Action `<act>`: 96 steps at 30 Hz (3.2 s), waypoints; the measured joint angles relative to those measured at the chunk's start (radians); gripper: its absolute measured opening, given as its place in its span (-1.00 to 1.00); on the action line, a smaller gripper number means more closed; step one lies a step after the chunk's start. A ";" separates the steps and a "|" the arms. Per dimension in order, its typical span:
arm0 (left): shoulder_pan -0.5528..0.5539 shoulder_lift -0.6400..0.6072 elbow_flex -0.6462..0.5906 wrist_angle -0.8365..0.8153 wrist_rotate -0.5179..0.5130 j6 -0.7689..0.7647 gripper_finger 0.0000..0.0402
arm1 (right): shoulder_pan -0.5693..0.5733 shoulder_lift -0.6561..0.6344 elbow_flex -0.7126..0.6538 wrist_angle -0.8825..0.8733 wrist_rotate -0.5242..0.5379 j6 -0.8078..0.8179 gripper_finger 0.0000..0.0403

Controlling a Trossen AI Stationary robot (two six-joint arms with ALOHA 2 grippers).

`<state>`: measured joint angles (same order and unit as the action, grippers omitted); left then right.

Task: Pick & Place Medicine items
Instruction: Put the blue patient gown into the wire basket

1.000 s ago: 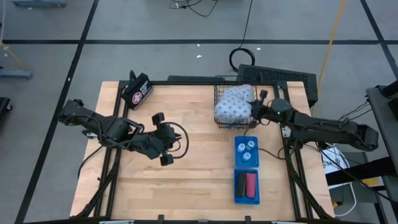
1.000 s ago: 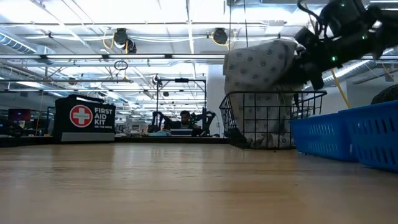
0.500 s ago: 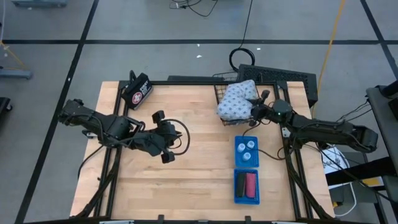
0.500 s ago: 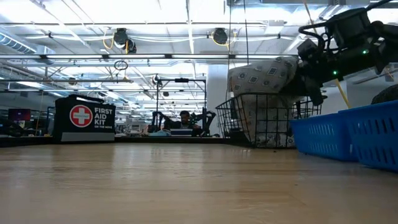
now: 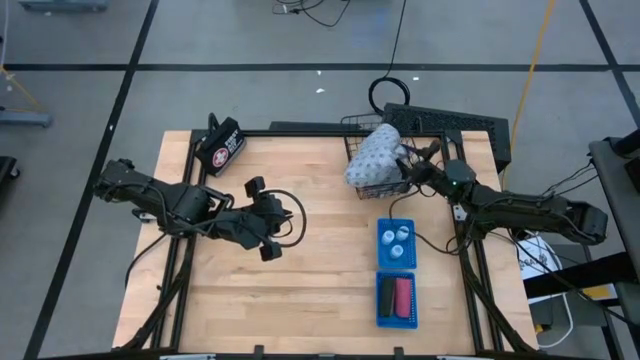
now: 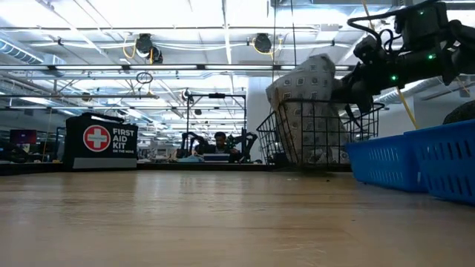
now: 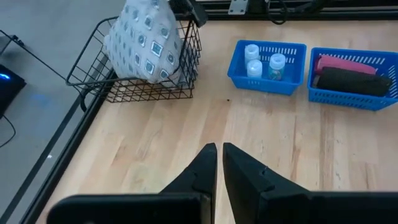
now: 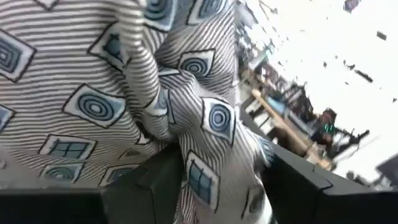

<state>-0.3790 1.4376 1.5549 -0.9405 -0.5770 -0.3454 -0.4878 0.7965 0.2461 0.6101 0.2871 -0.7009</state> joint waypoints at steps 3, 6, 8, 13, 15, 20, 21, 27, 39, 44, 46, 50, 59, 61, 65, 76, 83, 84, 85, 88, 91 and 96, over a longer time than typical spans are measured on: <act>0.000 0.000 0.000 0.000 0.000 0.000 -0.81 | 0.000 -0.001 0.001 -0.042 0.018 0.087 -0.04; 0.000 0.000 0.000 0.000 0.000 0.000 -0.81 | 0.000 0.000 0.001 -0.084 0.020 0.145 -0.08; 0.000 0.000 -0.007 0.007 0.000 0.000 -0.81 | -0.002 0.001 0.001 -0.105 0.030 0.168 -0.10; 0.000 0.000 -0.035 0.007 0.001 -0.013 -0.81 | -0.002 0.001 0.001 -0.168 0.031 0.314 -0.14; 0.000 0.000 -0.052 0.007 0.001 -0.026 -0.81 | -0.002 0.001 0.001 -0.192 0.030 0.402 -0.15; 0.000 0.000 -0.081 0.010 0.003 -0.042 -0.81 | -0.002 0.000 0.001 -0.183 0.032 0.484 -0.12; 0.000 0.000 -0.082 0.010 0.003 -0.047 -0.81 | -0.002 0.000 0.001 -0.176 0.034 0.484 -0.11; 0.000 0.000 -0.082 0.011 0.003 -0.052 -0.81 | -0.002 -0.041 0.002 -0.203 0.140 0.622 0.03; -0.002 0.000 -0.082 0.011 0.003 -0.051 -0.81 | -0.001 -0.135 0.001 -0.145 0.256 0.649 0.23; -0.002 0.000 -0.082 0.010 0.002 -0.051 -0.81 | 0.016 -0.185 0.024 -0.092 0.146 0.635 0.19; -0.002 0.000 -0.082 0.010 0.000 -0.051 -0.81 | 0.039 -0.190 0.046 -0.088 0.137 0.633 0.17; -0.002 0.000 -0.082 0.010 0.000 -0.049 -0.81 | 0.067 -0.190 0.075 -0.168 0.228 0.604 0.12; -0.002 0.000 -0.082 0.010 0.000 -0.048 -0.81 | 0.195 -0.192 0.141 -0.187 0.105 0.541 0.07; -0.002 0.000 -0.082 0.010 0.000 -0.048 -0.81 | 0.262 -0.175 0.237 -0.291 0.077 0.541 0.01; -0.001 0.000 -0.082 0.010 0.000 -0.041 -0.81 | 0.406 -0.072 0.484 -0.658 0.074 0.541 -0.28; -0.001 0.000 -0.082 0.011 -0.009 -0.042 -0.81 | 0.474 0.349 0.761 -1.292 0.077 0.510 -0.95; -0.001 0.000 -0.082 0.011 -0.009 -0.051 -0.81 | 0.376 0.459 0.761 -1.278 0.077 0.447 -0.99; -0.001 0.000 -0.082 0.011 -0.008 -0.052 -0.81 | 0.356 0.474 0.761 -1.279 0.079 0.433 -1.00; -0.001 0.000 -0.082 0.011 -0.007 -0.052 -0.81 | 0.336 0.486 0.761 -1.276 0.082 0.422 -1.00; -0.001 0.000 -0.082 0.011 -0.003 -0.052 -0.81 | 0.281 0.511 0.761 -1.253 0.132 0.375 -1.00; -0.001 0.000 -0.082 0.011 -0.002 -0.052 -0.81 | 0.223 0.516 0.761 -1.210 0.182 0.325 -1.00; -0.001 0.000 -0.082 0.010 -0.001 -0.052 -0.81 | 0.115 0.515 0.761 -1.136 0.080 0.283 -1.00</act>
<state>-0.3801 1.4378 1.4727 -0.9300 -0.5781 -0.3974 -0.3731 1.3117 1.0073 -0.5257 0.3676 -0.4184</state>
